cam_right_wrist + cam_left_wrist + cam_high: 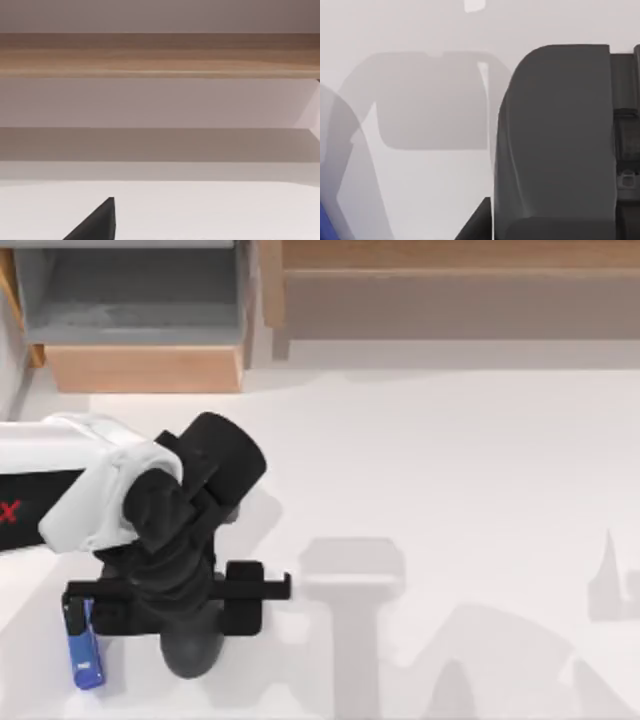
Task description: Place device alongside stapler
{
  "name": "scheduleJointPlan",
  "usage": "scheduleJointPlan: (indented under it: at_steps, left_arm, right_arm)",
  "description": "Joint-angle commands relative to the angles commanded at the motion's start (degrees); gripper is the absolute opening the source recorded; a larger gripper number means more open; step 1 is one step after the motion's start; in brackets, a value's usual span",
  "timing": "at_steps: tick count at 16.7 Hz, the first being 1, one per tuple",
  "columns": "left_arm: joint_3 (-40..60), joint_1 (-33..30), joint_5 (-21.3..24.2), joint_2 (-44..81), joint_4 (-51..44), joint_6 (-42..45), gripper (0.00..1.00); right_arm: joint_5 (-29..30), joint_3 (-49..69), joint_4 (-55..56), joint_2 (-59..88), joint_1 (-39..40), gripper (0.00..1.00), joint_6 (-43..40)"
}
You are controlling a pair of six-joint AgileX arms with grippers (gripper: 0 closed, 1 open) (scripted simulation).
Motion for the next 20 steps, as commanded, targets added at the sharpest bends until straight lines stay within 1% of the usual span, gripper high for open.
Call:
scheduleJointPlan:
  at_steps: [5,18,19,20]
  left_arm:
    - [-0.25,0.01,0.01,0.25,-0.01,0.00,0.00]
    - [-0.25,0.01,0.01,0.25,-0.01,0.00,0.98]
    - [-0.25,0.01,0.01,0.25,-0.01,0.00,1.00]
    - [-0.25,0.01,0.01,0.25,-0.01,0.00,1.00]
  right_arm:
    - [0.00,0.00,0.00,0.00,0.00,1.00,0.00]
    - [0.00,0.00,0.00,0.00,0.00,1.00,0.00]
    - [0.00,0.00,0.00,0.00,0.00,1.00,0.00]
    - [0.00,0.00,0.00,0.00,0.00,1.00,0.00]
